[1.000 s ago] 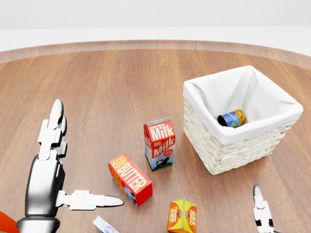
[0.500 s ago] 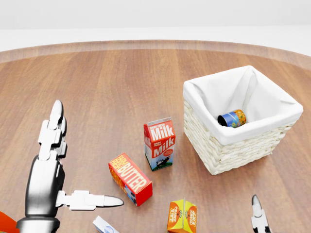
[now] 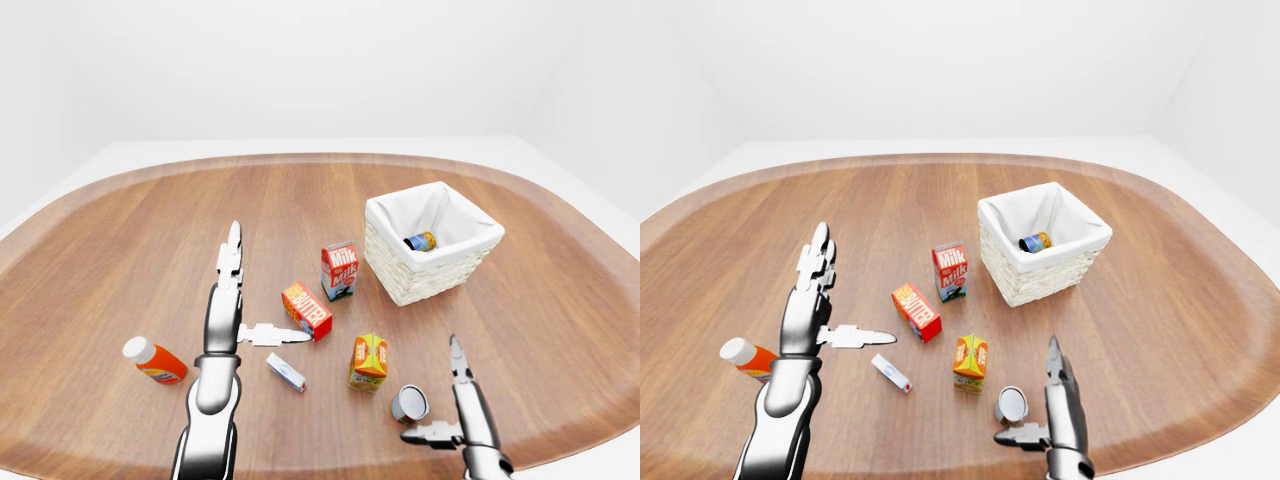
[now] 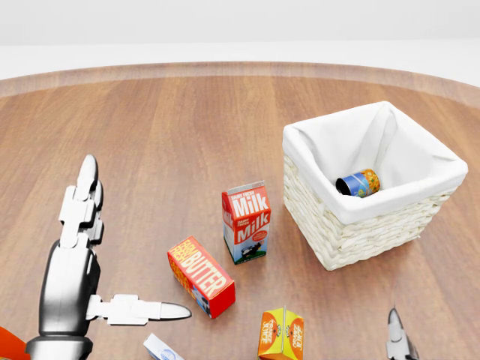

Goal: Pick up the alphabet soup and the tomato sauce, and put them in the basket.

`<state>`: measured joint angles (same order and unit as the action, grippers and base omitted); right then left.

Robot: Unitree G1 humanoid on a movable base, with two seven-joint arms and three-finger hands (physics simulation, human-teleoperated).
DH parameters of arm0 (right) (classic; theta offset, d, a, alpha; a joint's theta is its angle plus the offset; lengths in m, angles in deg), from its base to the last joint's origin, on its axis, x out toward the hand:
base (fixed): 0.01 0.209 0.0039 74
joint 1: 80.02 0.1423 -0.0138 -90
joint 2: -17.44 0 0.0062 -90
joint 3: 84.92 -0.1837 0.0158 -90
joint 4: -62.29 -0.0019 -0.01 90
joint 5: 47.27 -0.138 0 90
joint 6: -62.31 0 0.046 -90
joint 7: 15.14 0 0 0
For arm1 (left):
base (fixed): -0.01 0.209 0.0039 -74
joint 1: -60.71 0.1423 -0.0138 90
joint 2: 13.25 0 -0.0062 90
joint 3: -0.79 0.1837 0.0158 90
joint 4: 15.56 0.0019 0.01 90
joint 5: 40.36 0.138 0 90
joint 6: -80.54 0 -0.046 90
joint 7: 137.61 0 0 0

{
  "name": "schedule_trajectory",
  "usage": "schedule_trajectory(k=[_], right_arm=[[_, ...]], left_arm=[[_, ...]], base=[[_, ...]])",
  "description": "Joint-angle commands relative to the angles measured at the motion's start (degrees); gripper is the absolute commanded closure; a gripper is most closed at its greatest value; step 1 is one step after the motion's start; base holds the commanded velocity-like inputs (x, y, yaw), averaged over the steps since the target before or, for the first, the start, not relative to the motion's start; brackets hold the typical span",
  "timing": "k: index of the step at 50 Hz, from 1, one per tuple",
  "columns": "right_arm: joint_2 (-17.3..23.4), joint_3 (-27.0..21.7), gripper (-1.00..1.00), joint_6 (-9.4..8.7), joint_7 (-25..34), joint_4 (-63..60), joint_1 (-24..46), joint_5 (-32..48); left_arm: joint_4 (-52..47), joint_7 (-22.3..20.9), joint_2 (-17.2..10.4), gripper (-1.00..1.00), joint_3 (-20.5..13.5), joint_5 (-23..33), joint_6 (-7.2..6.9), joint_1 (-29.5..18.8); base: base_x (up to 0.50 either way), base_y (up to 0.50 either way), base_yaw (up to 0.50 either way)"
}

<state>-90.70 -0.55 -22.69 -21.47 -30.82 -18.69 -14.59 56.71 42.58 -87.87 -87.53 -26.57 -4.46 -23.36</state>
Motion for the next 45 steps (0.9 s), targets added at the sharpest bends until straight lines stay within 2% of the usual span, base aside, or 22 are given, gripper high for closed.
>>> schedule_trajectory(k=[1,22,45], right_arm=[[0.43,0.65,-1.00,0.00,-1.90,1.01,0.19,2.02],[1.28,2.65,-1.00,0.00,-4.99,1.65,1.13,5.06],[3.21,6.37,-1.00,0.00,-11.68,3.89,0.66,10.36]], left_arm=[[-0.81,0.38,0.05,-1.00,-0.13,0.29,0.00,0.33],[-0.81,0.38,0.05,-1.00,-0.13,0.29,0.00,0.33],[-0.81,0.36,0.05,-1.00,-0.13,0.27,0.00,0.33]], base=[[0.00,0.00,0.00],[0.00,0.00,0.00],[0.00,0.00,0.00]])
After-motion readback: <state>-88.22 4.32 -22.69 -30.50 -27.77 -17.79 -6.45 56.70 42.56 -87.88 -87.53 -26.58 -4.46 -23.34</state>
